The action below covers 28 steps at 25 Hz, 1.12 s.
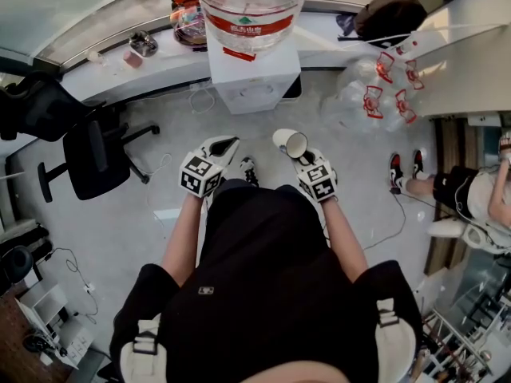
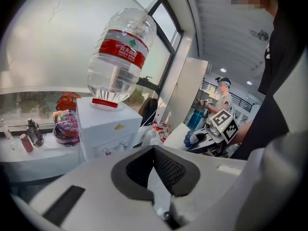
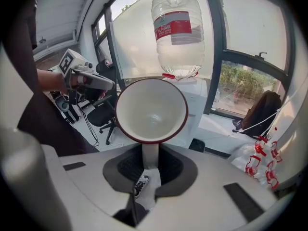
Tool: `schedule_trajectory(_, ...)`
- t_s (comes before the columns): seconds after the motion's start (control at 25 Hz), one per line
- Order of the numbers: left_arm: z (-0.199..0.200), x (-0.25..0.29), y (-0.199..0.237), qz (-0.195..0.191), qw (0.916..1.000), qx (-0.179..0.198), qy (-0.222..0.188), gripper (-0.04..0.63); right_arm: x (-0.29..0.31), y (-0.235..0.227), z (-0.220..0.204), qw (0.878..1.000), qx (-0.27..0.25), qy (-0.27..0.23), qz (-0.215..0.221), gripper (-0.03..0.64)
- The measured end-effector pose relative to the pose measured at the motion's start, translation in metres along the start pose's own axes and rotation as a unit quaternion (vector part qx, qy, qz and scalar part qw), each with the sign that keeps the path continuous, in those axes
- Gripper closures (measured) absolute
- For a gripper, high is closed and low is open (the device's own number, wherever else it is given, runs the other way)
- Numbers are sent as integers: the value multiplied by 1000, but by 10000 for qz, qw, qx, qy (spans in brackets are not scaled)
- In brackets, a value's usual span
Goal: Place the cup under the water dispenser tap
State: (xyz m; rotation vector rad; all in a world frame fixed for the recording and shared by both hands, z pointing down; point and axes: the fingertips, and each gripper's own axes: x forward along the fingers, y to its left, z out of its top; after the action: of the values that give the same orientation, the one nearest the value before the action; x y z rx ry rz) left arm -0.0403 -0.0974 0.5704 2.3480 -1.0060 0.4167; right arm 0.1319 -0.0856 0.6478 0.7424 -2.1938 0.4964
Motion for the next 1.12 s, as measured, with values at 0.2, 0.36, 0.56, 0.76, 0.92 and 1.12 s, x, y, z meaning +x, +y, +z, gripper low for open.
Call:
schedule_trajectory(0.2, -2, 0, 9, -37, 10000, -40, -26, 595, 13, 2, -3, 9999, -12, 142, 30, 578)
schedule_trajectory(0.36, -5, -4, 17, -72, 9999, -116, -47, 595, 22, 4, -10, 9994, 5, 337, 21, 578)
schedule_trajectory(0.56, -13, -10, 35, -27, 9997, -221, -73, 595, 35, 7, -13, 9989, 11, 465, 50, 578)
schedule_trajectory(0.76, -13, -12, 40, -15, 9994, -324, -78, 595, 42, 8, -10, 9984, -73, 555, 124, 578)
schedule_trajectory(0.92, -9, -9, 40, 79, 9996, -261, -76, 595, 48, 3, -7, 9981, -182, 541, 246, 578)
schedule_trajectory(1.12, -5, -14, 47, 404, 9980, -413, -241, 595, 58, 0, -10, 9952, -394, 717, 546, 578)
